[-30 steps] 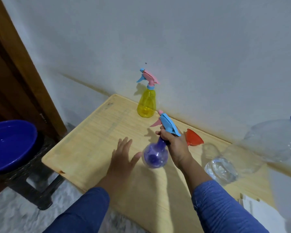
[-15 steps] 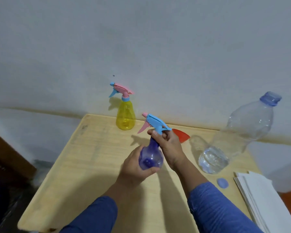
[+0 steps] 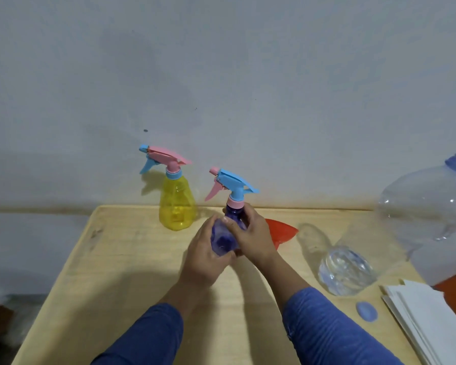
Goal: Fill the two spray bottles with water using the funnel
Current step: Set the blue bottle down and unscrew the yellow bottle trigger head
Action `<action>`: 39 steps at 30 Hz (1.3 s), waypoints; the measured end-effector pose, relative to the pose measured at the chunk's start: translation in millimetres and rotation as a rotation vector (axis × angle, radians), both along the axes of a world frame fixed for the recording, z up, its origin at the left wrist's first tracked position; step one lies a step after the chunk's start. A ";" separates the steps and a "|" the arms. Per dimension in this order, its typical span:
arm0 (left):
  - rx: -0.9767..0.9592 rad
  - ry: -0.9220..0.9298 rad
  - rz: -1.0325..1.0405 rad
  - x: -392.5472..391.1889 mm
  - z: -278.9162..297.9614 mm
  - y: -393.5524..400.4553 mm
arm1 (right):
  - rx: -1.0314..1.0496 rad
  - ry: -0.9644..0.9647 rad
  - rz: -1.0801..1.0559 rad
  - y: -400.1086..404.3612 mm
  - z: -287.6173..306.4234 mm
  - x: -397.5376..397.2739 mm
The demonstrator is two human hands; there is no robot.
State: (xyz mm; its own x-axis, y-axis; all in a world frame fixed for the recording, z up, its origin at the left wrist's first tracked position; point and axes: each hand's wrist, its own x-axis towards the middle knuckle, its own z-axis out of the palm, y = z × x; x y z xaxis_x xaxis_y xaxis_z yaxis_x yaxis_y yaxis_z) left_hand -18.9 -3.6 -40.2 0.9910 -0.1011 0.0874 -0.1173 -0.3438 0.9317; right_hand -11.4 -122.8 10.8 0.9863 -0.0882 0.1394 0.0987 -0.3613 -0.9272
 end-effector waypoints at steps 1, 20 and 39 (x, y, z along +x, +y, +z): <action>-0.012 -0.012 0.007 7.7 -3.4 -1.3 | -0.002 -0.001 0.010 -0.4 -1.8 7.9; -0.063 -0.027 0.168 63.6 -34.9 -35.2 | -0.016 0.007 0.004 -23.1 -29.9 69.5; 0.644 0.343 -0.018 42.8 32.6 3.7 | -0.661 0.537 -0.024 -11.3 26.0 32.3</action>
